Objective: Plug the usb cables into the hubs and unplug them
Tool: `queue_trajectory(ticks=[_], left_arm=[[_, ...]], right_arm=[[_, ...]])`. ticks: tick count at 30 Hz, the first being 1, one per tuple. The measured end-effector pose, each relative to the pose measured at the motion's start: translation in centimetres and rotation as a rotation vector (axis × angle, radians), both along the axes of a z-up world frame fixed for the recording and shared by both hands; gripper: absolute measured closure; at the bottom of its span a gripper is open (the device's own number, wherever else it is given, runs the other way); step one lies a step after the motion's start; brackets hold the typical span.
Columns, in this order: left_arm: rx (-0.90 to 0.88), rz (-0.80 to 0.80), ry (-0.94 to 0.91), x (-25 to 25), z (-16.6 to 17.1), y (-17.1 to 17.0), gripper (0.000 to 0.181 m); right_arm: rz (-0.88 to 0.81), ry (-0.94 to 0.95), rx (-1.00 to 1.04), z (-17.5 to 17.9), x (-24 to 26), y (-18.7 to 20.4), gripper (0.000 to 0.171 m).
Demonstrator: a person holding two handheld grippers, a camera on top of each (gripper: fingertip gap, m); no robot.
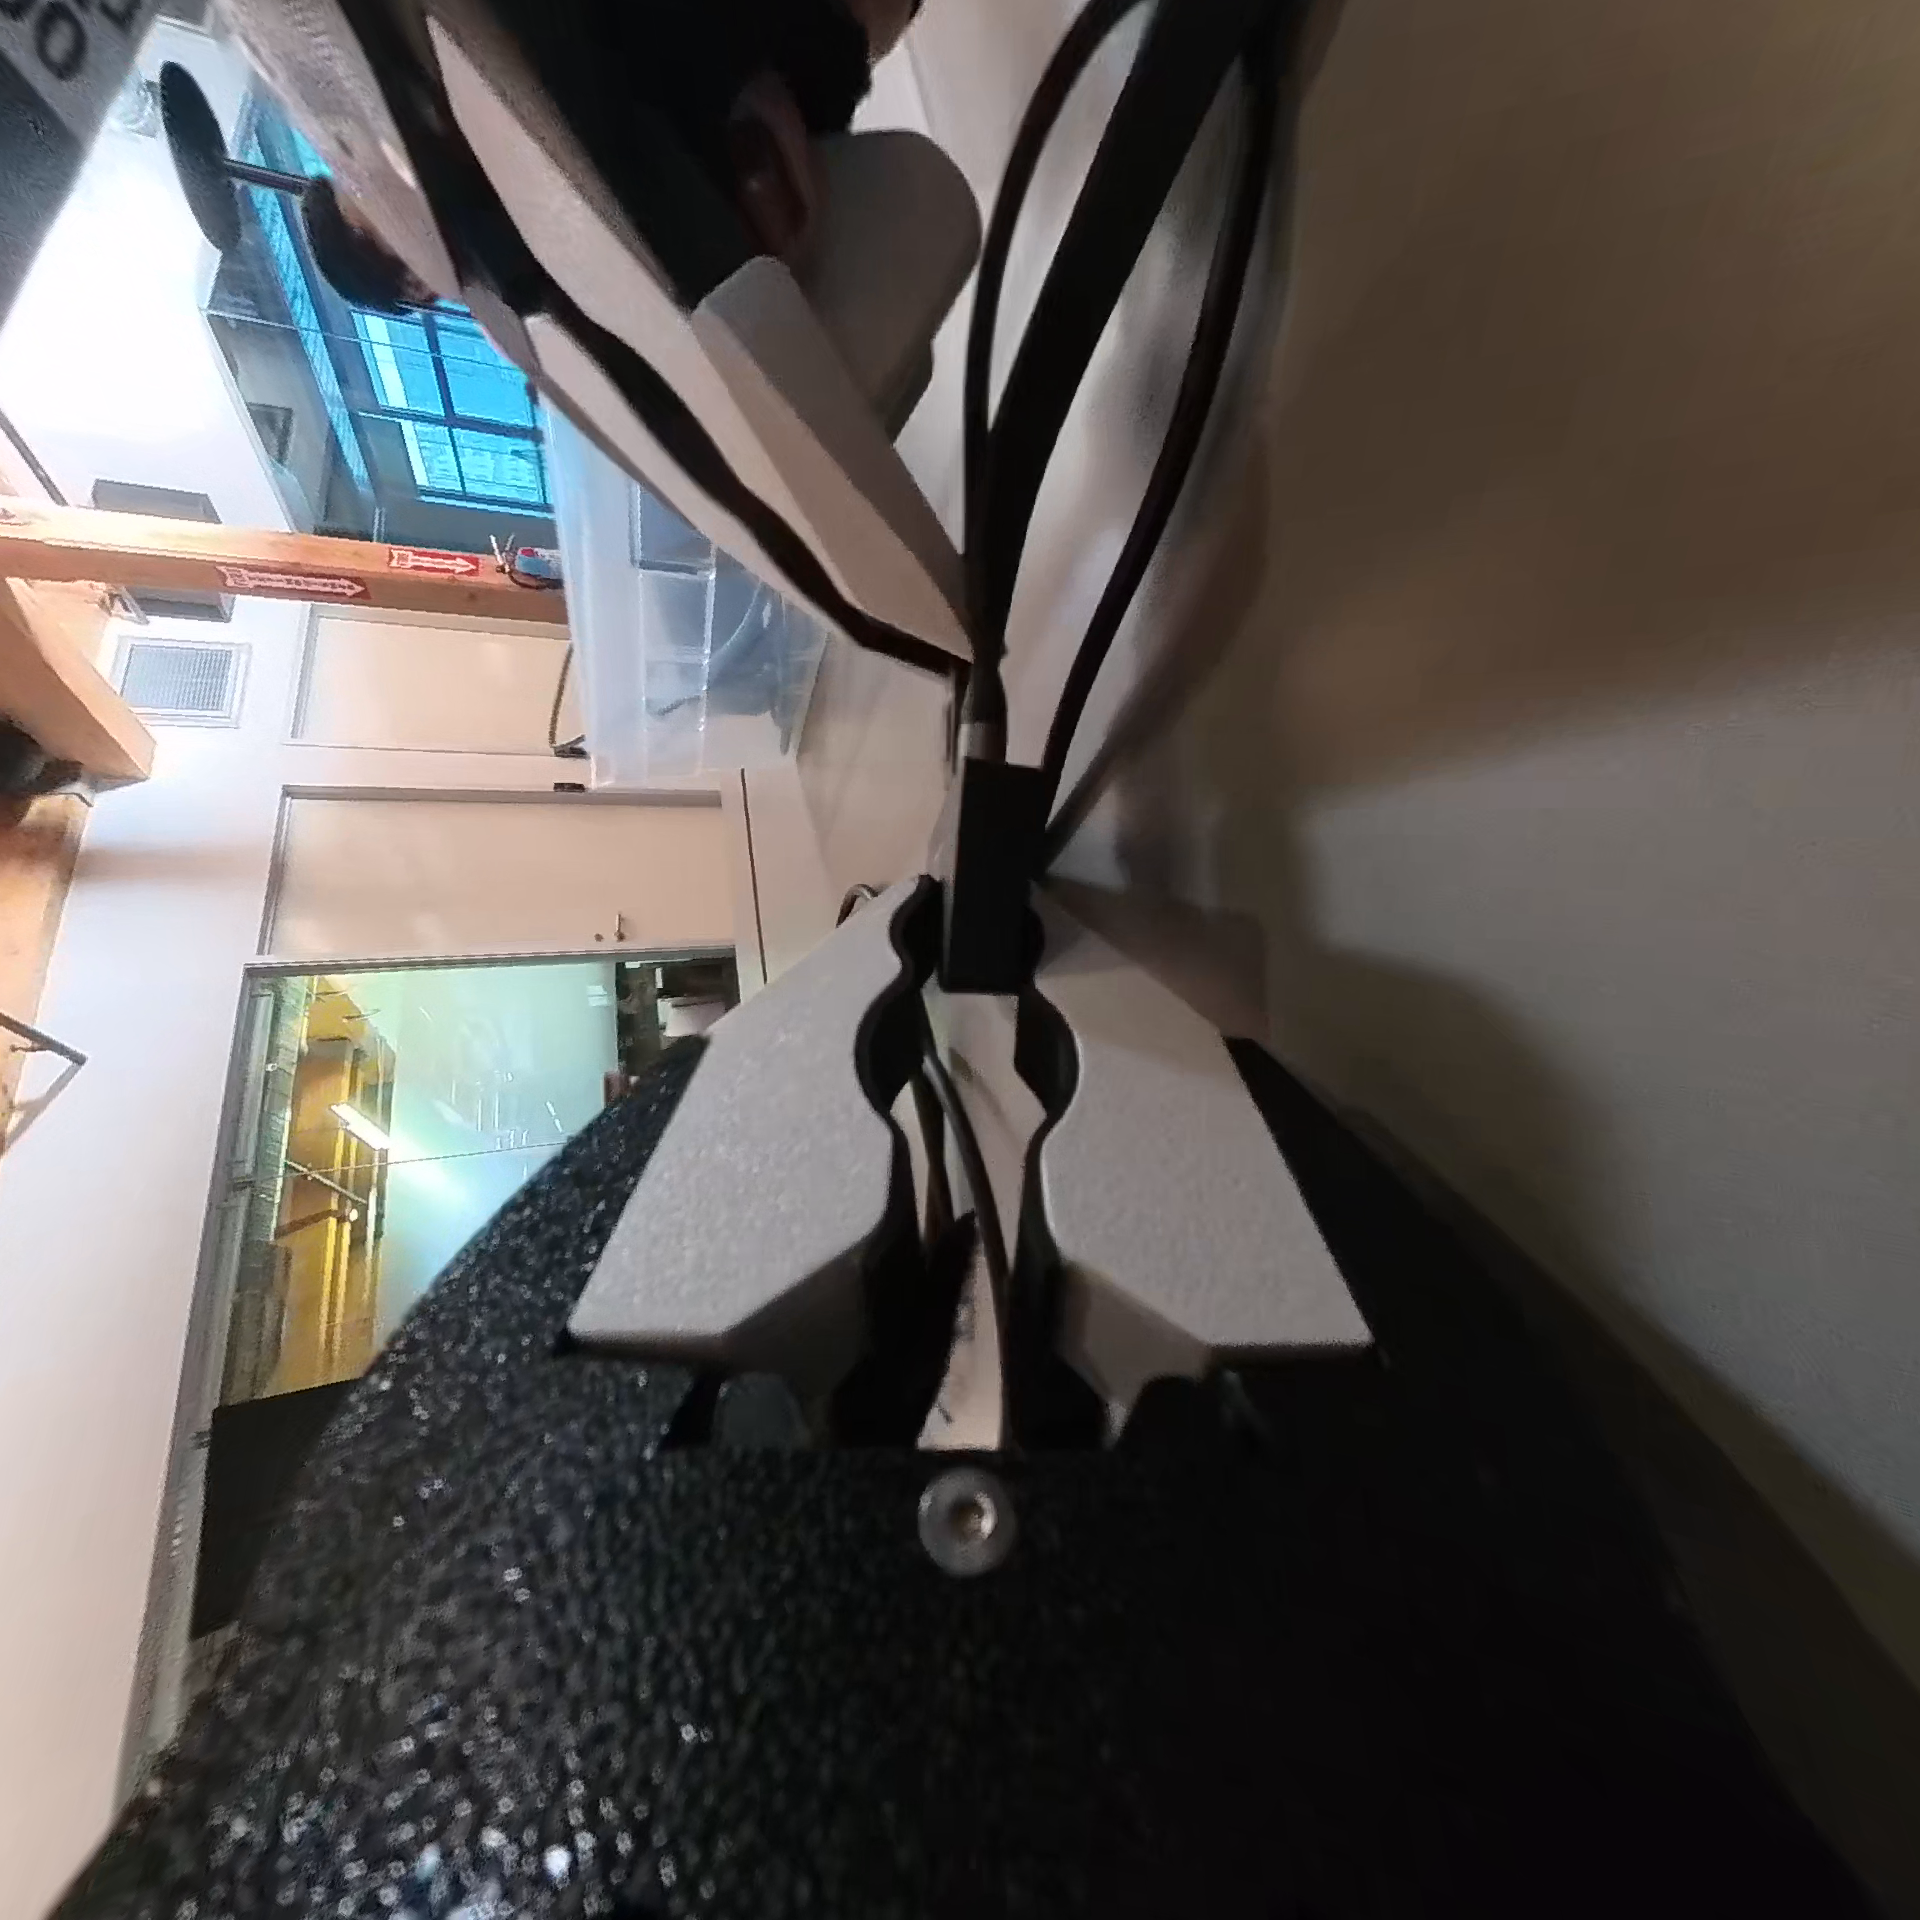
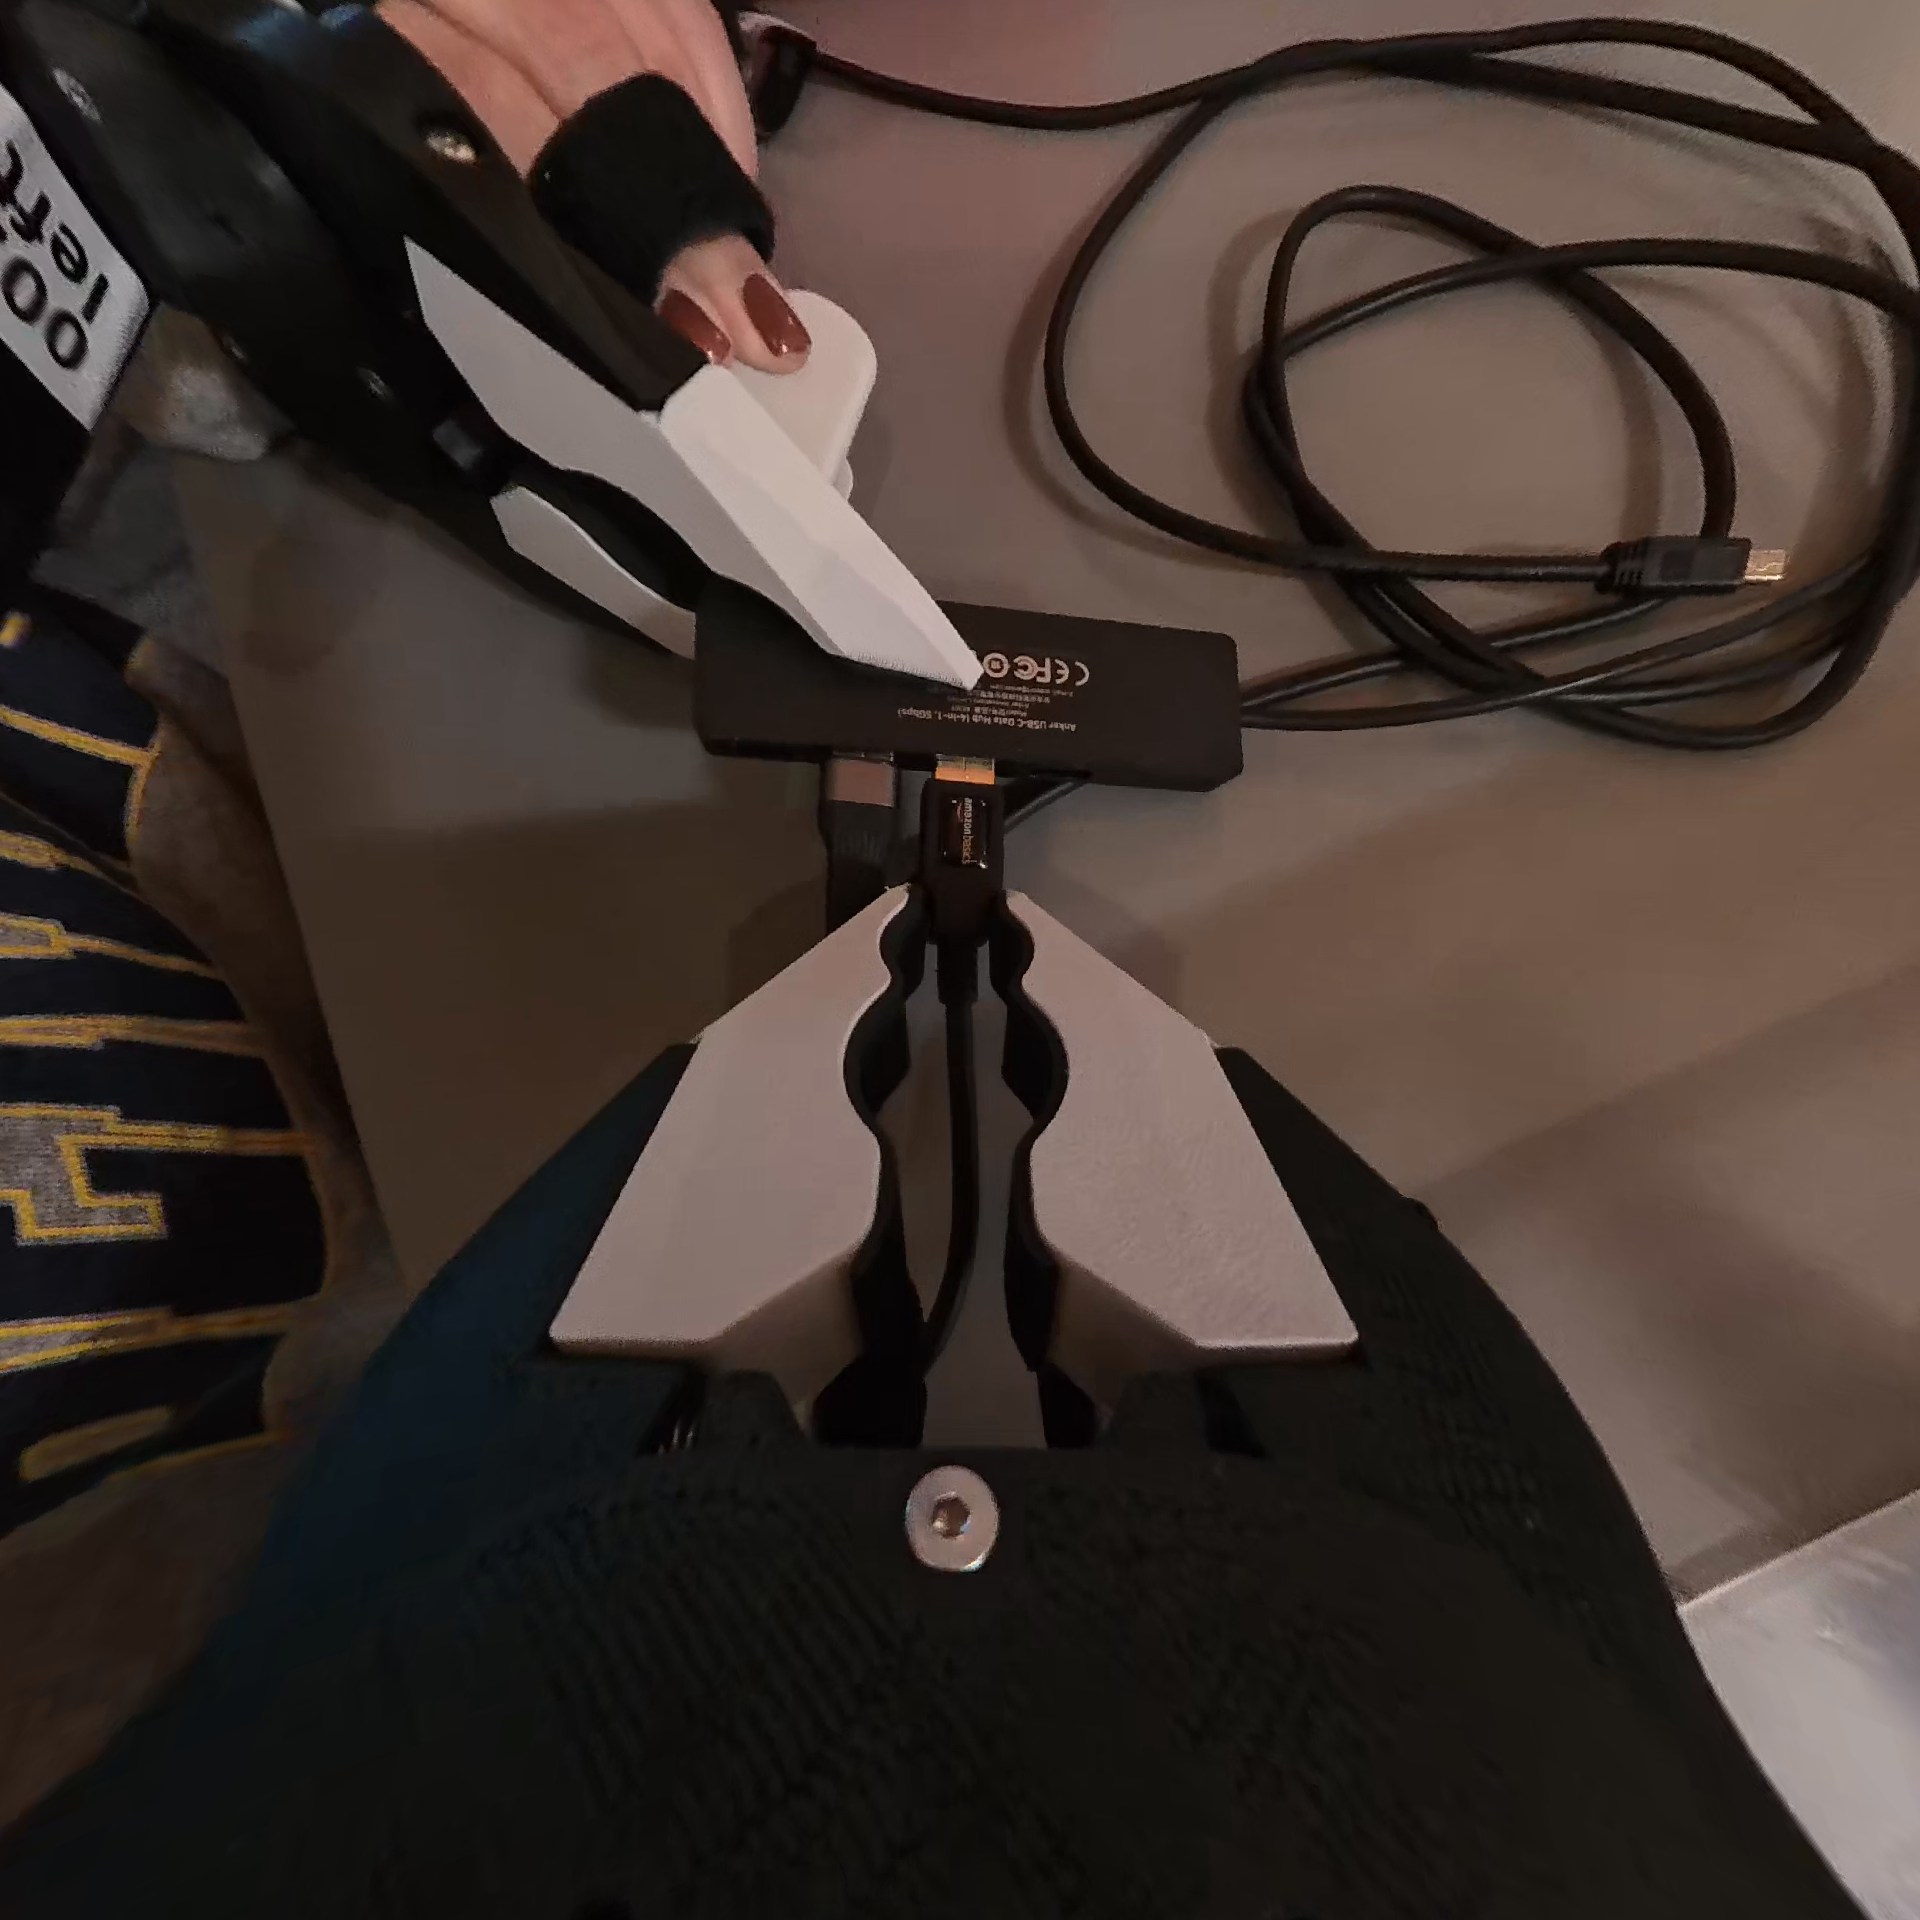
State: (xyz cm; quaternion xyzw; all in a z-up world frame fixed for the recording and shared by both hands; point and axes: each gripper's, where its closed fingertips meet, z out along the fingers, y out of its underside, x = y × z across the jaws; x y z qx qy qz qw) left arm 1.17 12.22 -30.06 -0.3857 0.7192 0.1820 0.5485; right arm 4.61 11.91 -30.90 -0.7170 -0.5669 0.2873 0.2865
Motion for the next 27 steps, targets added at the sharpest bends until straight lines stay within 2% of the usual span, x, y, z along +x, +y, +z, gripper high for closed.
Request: queue_trajectory(ticks=[6,11,14,19,24,27], left_arm=[[-0.022,-0.048,0.025,0.6,-0.9,-1.1,0.171],[-0.060,-0.053,-0.003,0.5,-0.8,-1.2,0.170],[-0.009,-0.098,0.054,0.4,-1.0,-1.4,0.169],[-0.033,-0.094,0.040,0.0,-0.7,-1.4,0.156],[-0.068,-0.083,0.039,-0.5,-0.6,-1.2,0.153],[-0.078,-0.110,0.055,-0.4,-0.9,-1.8,0.161]], right_arm=[[0.030,-0.034,0.048,-1.4,0.0,0.0,0.162],[0.058,0.026,0.065,-1.3,0.0,0.0,0.162],[0.070,0.056,0.053,-1.5,-0.1,0.0,0.161],[0.085,0.072,0.079,-1.3,-0.2,-0.2,0.161],[0.145,0.078,0.143,-0.4,-0.3,-0.9,0.161],[0.166,0.052,0.165,-0.1,-0.4,-1.1,0.161]])
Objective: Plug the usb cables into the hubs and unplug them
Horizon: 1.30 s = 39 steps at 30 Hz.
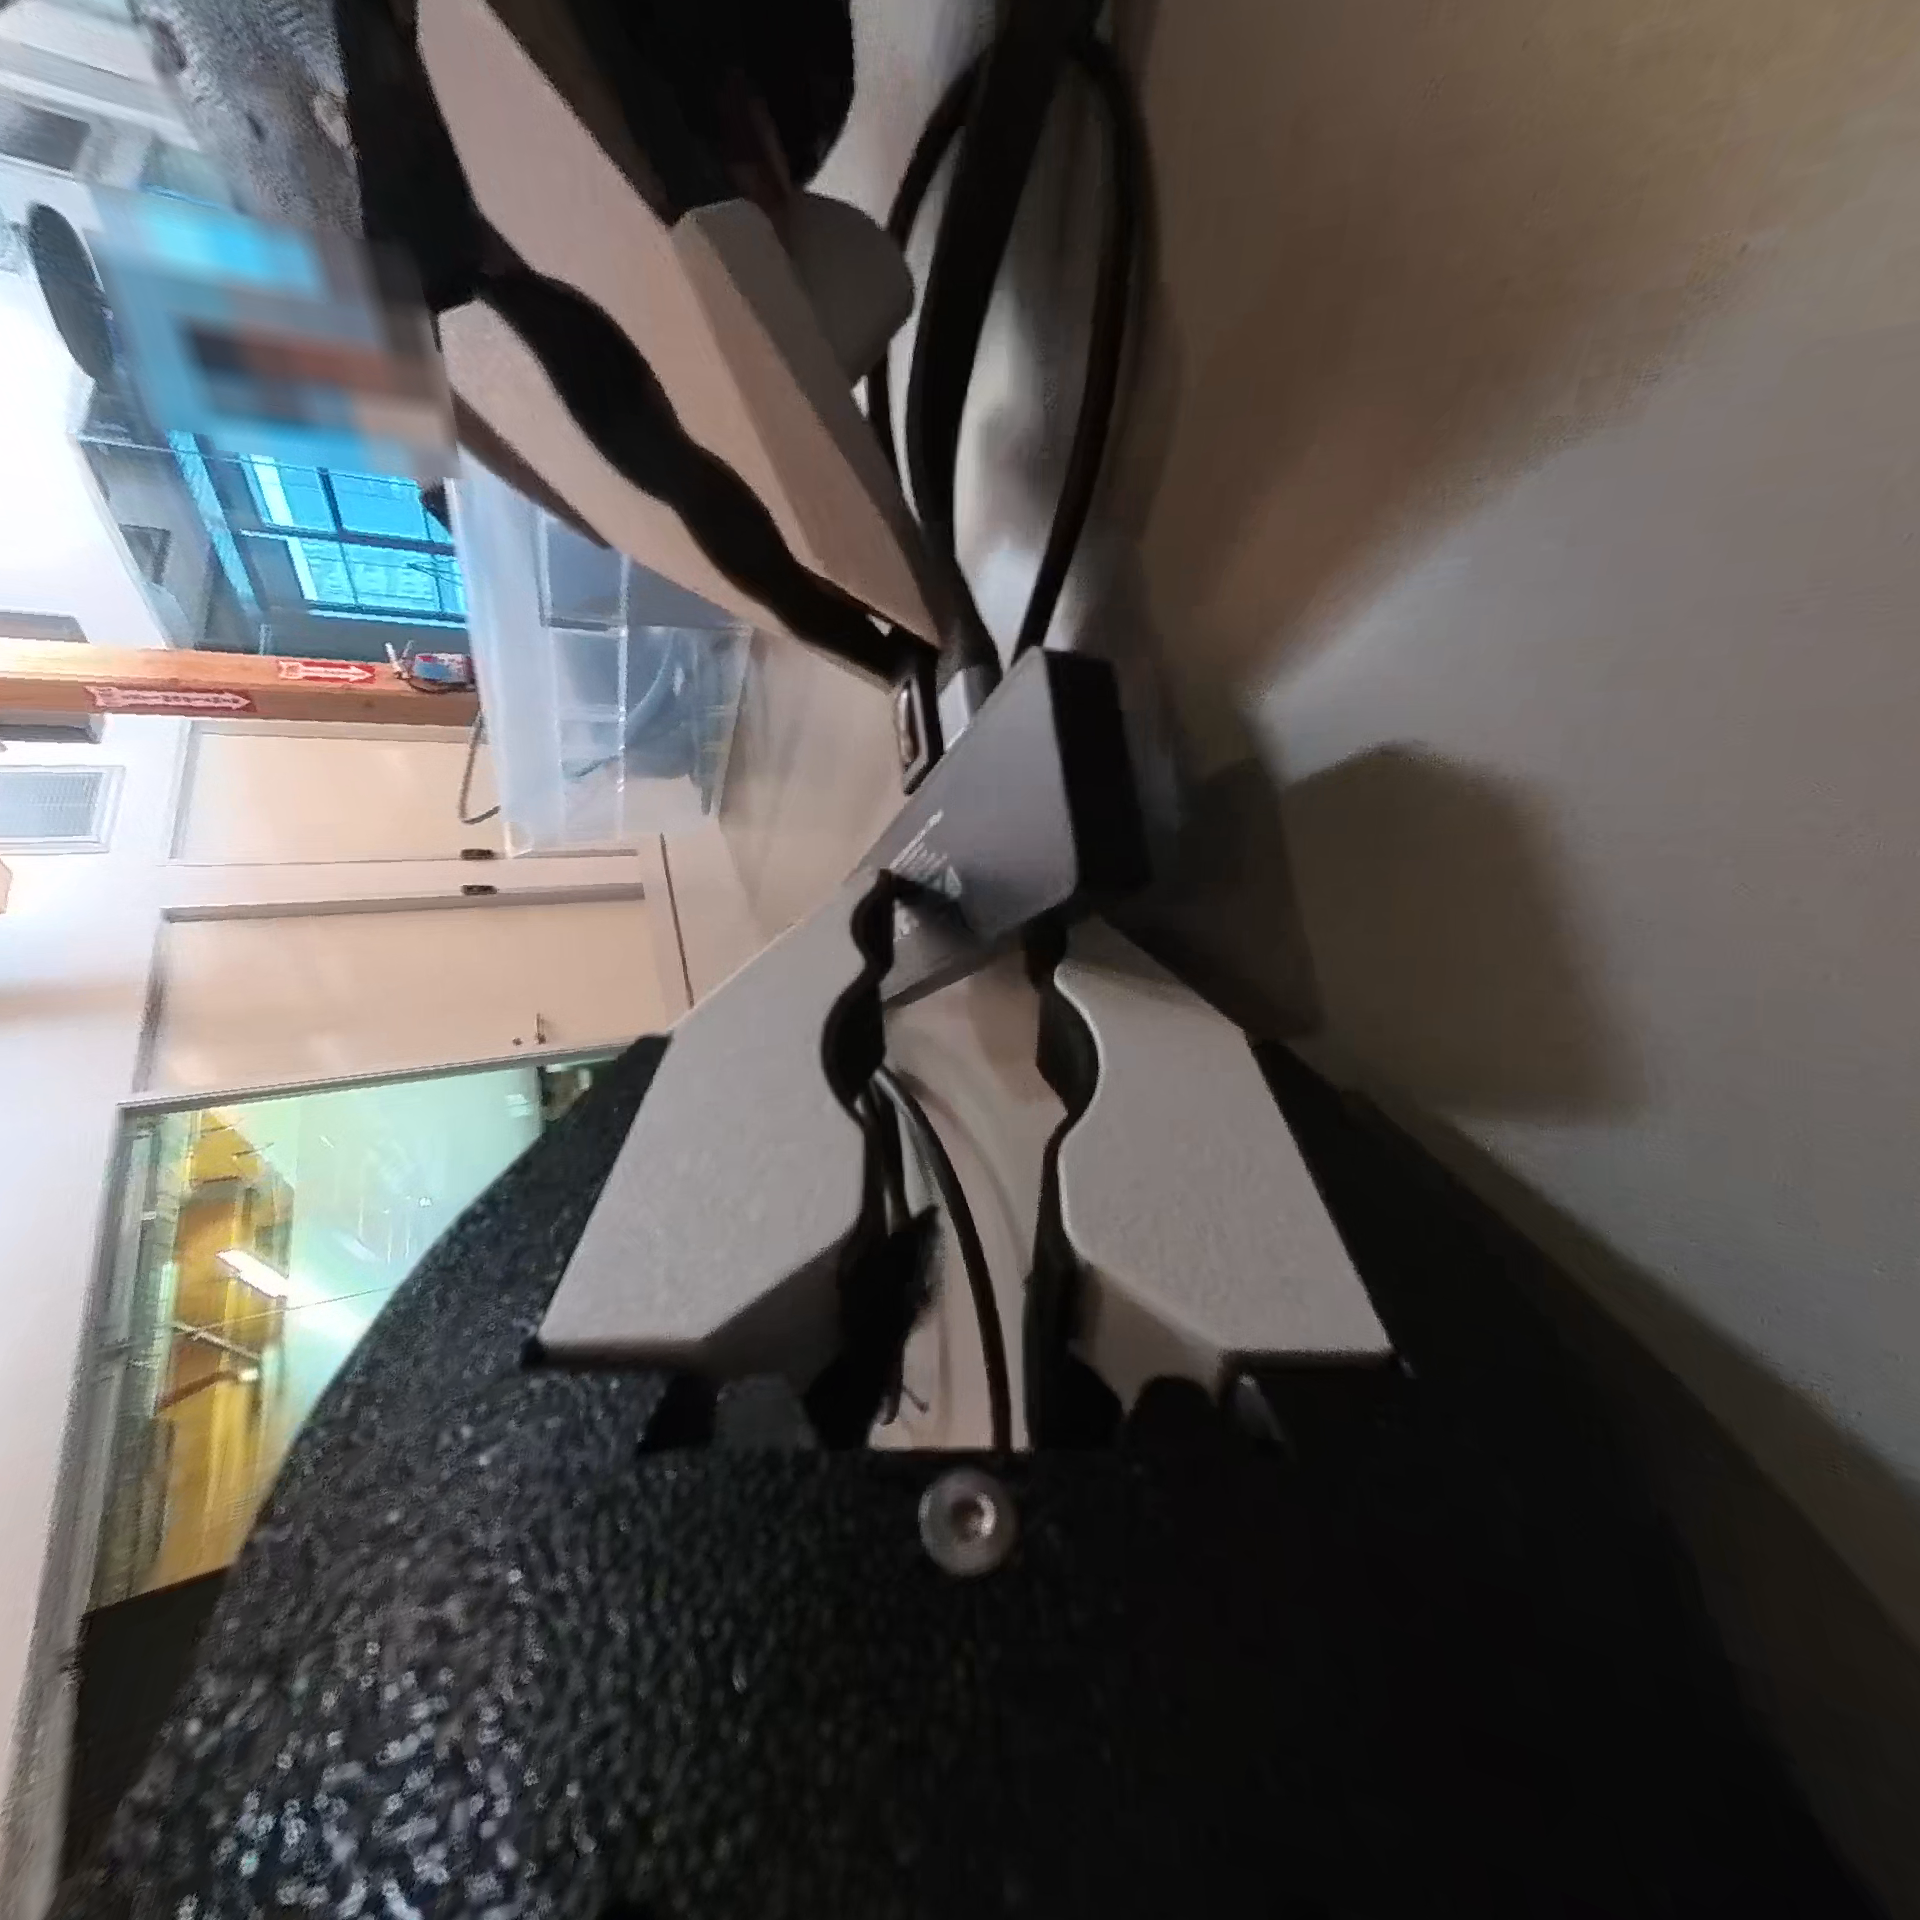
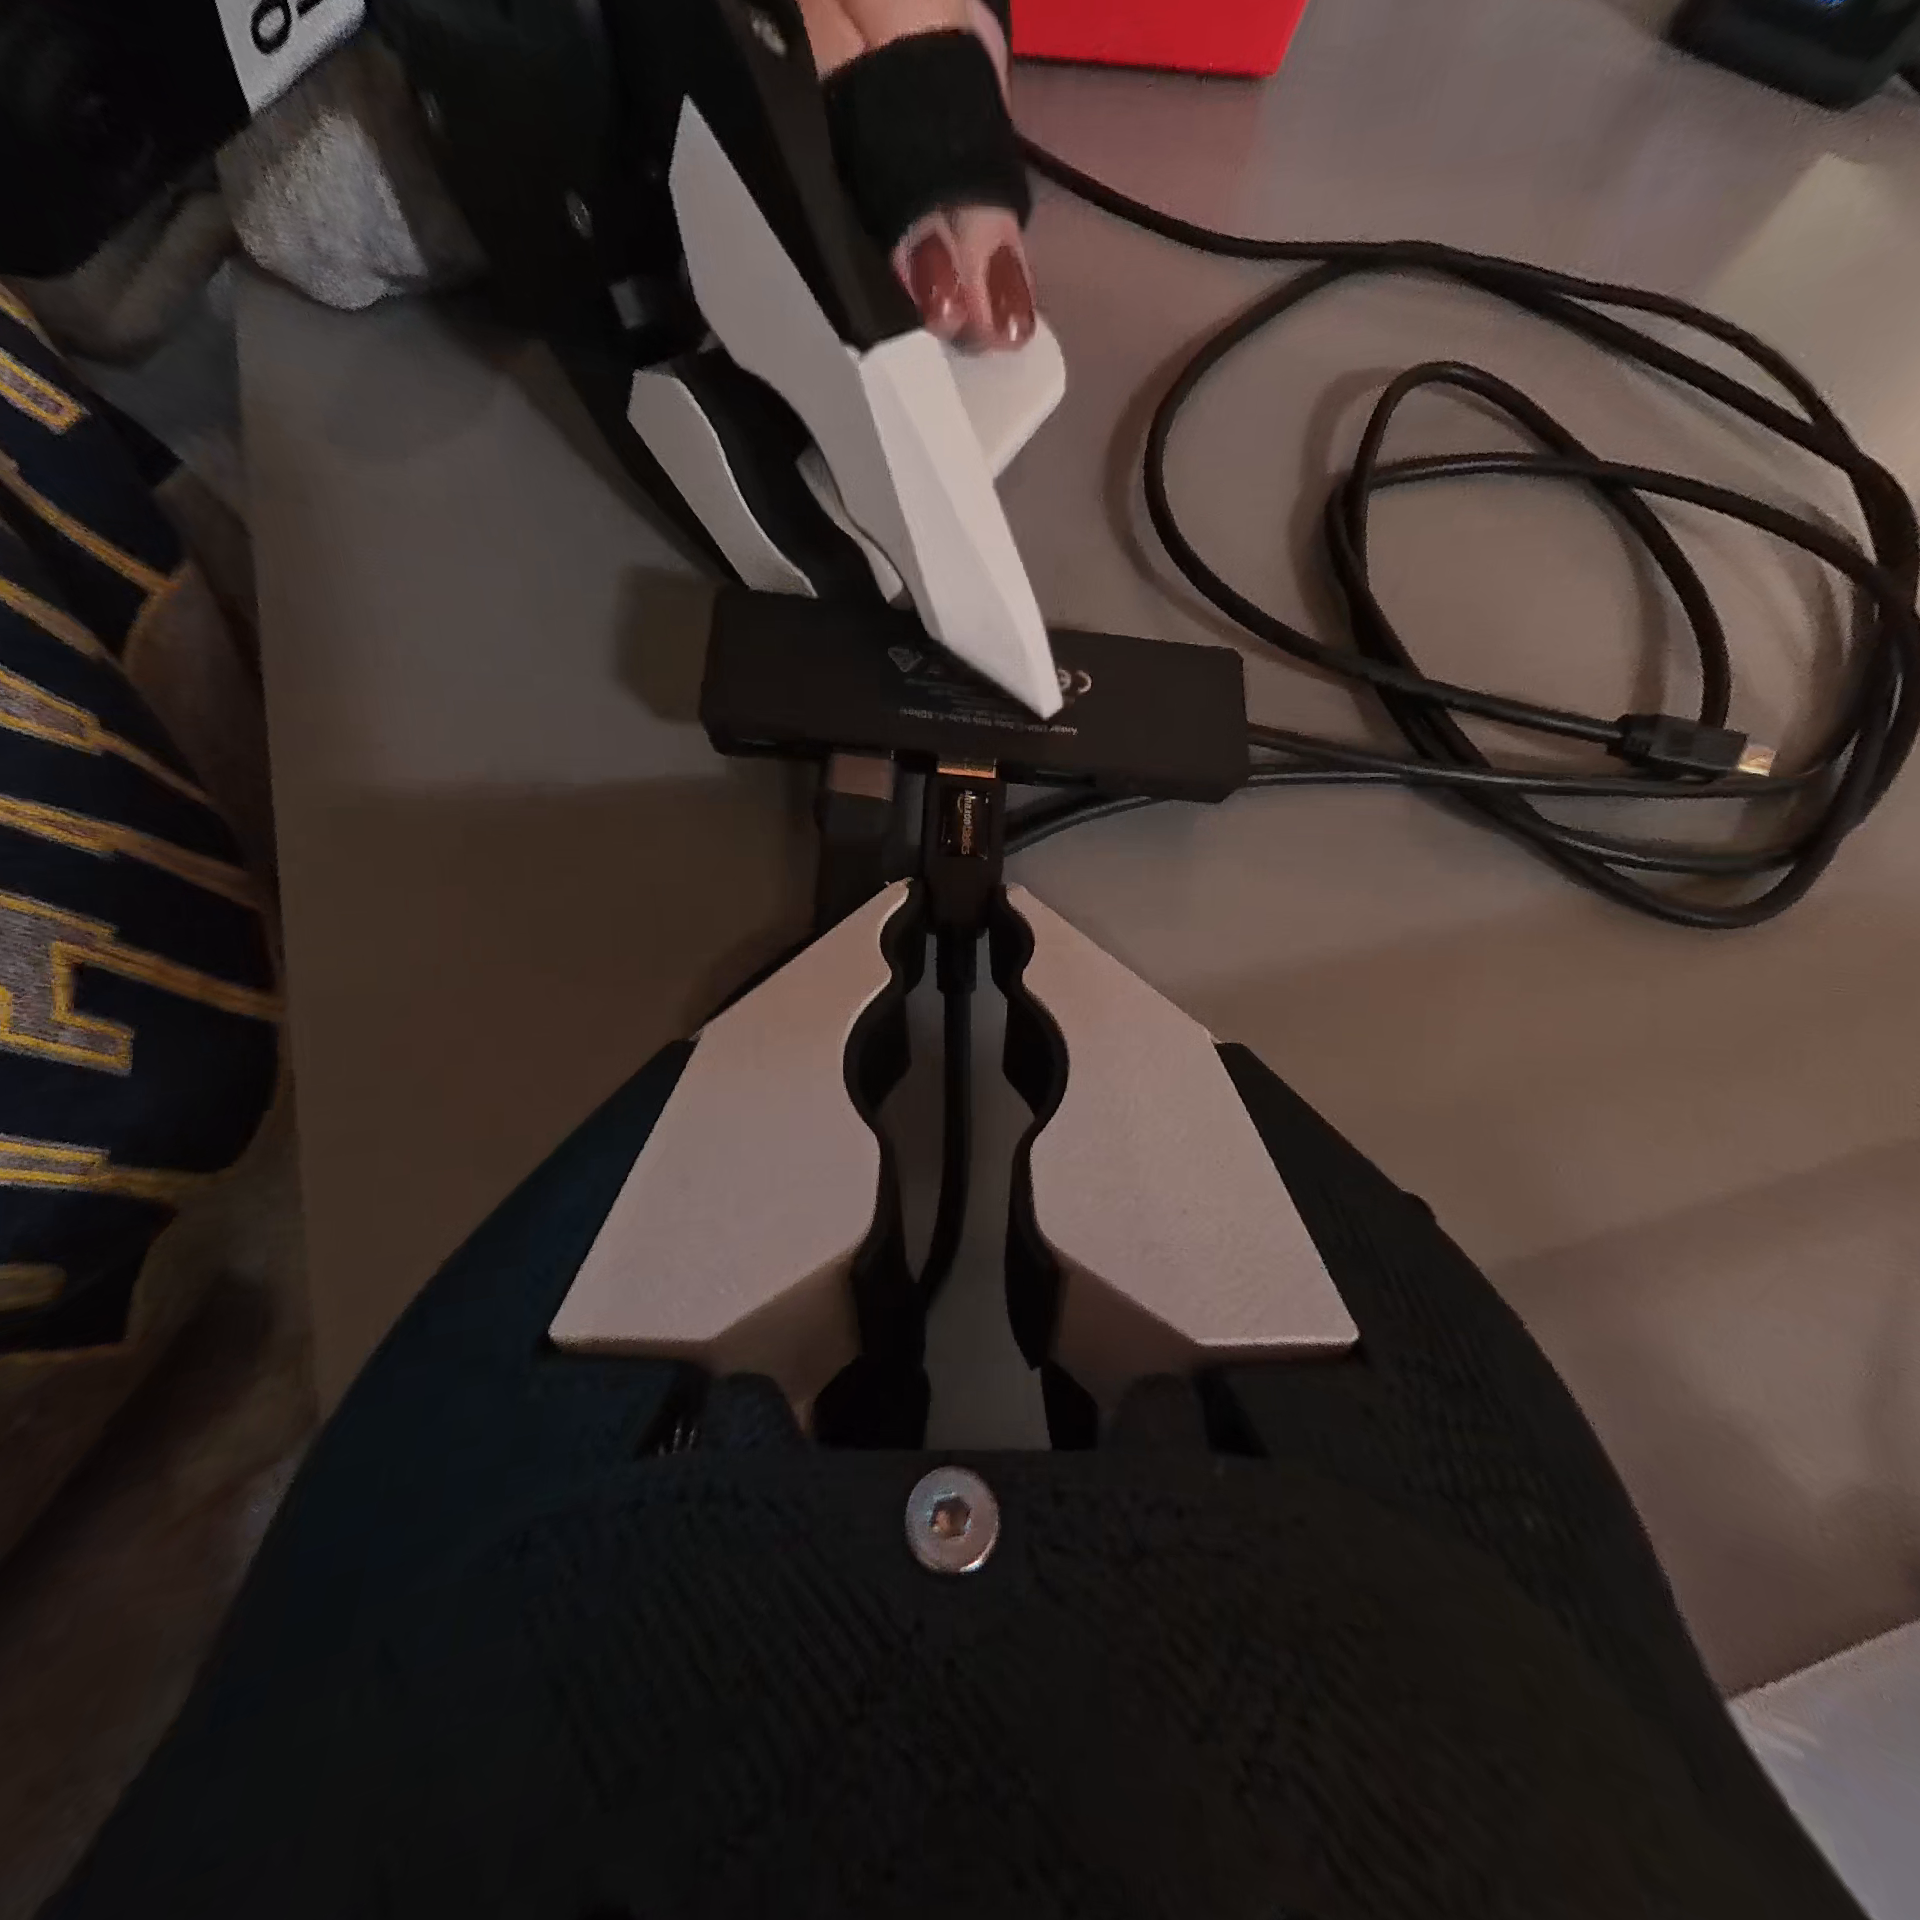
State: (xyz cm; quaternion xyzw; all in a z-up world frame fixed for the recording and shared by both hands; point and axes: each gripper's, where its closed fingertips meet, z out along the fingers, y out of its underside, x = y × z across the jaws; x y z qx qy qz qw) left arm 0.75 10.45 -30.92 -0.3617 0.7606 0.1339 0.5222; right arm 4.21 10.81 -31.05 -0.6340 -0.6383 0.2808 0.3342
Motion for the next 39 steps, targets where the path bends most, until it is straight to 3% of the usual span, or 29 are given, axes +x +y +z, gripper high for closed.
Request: queue_trajectory(ticks=[3,9,20,25,26,28,34,36,39], left_arm=[[0.073,0.020,-0.006,0.2,0.7,0.2,0.172],[0.155,0.039,0.074,0.7,0.3,0.0,0.173],[0.132,0.061,0.050,1.0,0.4,0.2,0.174],[0.121,0.109,0.018,0.9,0.9,1.3,0.173],[0.086,0.128,-0.020,1.1,1.3,1.4,0.173],[0.035,0.162,-0.097,0.8,2.0,1.7,0.173],[-0.146,0.212,-0.269,0.6,3.0,2.7,0.172],[-0.113,0.238,-0.259,0.1,3.0,3.6,0.173],[-0.096,0.271,-0.263,-0.3,3.2,4.6,0.173]], right_arm=[[0.016,-0.018,-0.017,0.3,-0.1,-0.3,0.161],[-0.006,-0.090,-0.019,-1.1,0.2,0.0,0.161],[0.003,-0.135,0.017,-0.7,-0.2,-0.1,0.163],[-0.071,-0.086,0.088,0.0,0.1,0.8,0.160],[-0.100,-0.076,0.134,0.8,0.2,1.4,0.152],[-0.179,-0.083,0.261,2.7,0.8,3.0,0.120],[-0.133,-0.117,0.635,7.2,0.5,2.6,0.110],[-0.203,-0.215,0.741,8.5,2.0,4.1,0.090],[-0.278,-0.269,0.856,10.9,3.5,5.2,0.087]])
